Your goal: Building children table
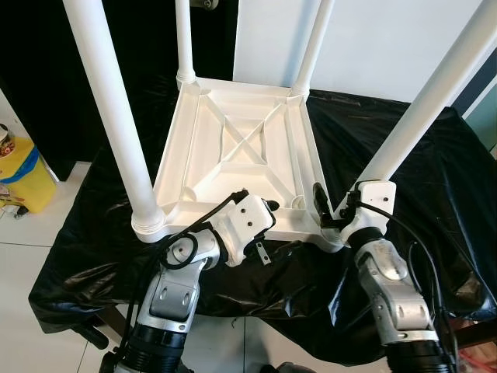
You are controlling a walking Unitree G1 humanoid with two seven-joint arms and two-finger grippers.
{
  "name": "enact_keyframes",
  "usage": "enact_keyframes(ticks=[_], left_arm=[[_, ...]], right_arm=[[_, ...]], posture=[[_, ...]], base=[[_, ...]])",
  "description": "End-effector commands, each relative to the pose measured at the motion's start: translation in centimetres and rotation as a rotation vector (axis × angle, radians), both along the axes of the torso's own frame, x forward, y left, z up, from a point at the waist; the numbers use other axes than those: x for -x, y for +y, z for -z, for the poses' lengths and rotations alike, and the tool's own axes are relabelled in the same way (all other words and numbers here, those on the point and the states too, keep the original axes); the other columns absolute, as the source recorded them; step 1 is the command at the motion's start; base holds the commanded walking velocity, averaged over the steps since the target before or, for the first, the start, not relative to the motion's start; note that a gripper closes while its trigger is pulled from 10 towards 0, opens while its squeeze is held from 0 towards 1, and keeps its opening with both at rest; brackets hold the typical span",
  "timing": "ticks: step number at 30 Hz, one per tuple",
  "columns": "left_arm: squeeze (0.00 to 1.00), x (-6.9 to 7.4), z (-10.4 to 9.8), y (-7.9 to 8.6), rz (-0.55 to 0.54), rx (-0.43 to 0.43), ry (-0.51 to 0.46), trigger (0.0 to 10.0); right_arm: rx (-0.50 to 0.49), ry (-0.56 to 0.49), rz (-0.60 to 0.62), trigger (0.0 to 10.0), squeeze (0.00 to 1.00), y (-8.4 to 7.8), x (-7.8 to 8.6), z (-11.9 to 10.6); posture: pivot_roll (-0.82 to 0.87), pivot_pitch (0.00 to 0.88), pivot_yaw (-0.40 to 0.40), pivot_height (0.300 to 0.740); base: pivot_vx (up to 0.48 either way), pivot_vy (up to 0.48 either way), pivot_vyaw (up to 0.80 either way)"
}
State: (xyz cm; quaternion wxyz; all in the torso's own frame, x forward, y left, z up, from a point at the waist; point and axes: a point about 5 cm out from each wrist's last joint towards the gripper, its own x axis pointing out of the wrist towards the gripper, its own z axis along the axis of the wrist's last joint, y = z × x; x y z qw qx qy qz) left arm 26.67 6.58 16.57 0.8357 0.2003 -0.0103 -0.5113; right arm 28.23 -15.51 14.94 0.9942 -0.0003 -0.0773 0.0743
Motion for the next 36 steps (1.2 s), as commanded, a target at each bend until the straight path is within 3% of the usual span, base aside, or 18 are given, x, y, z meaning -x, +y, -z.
enact_keyframes(ticks=[1,2,17,35,36], left_arm=[[0.00,-0.9,-0.2,0.4,-0.188,0.038,-0.066,10.0],[0.00,-0.9,-0.2,0.5,-0.190,0.035,-0.066,10.0],[0.00,-0.6,0.2,1.2,-0.169,0.022,-0.005,10.0],[0.00,-0.4,0.4,1.2,-0.151,0.011,0.017,10.0],[0.00,-0.4,0.4,1.2,-0.150,0.010,0.018,10.0]], right_arm=[[0.001,-0.005,-0.012,10.0,1.00,-0.4,0.1,0.0],[0.011,-0.004,-0.036,10.0,0.00,-0.6,0.2,0.1],[0.106,0.075,-0.308,10.0,0.00,-3.9,0.1,1.2],[0.183,0.124,-0.449,10.0,0.00,-4.6,-2.0,2.4],[0.184,0.126,-0.451,7.4,0.00,-4.7,-2.0,2.5]], posture=[[0.06,0.045,-0.157,0.740],[0.06,0.044,-0.156,0.740],[0.07,0.044,-0.146,0.740],[0.08,0.031,-0.147,0.740],[0.08,0.028,-0.146,0.740]], base=[[0.000,0.000,0.00],[0.000,0.000,0.00],[0.000,0.000,0.00],[0.000,0.000,0.00],[0.000,0.000,0.00]])
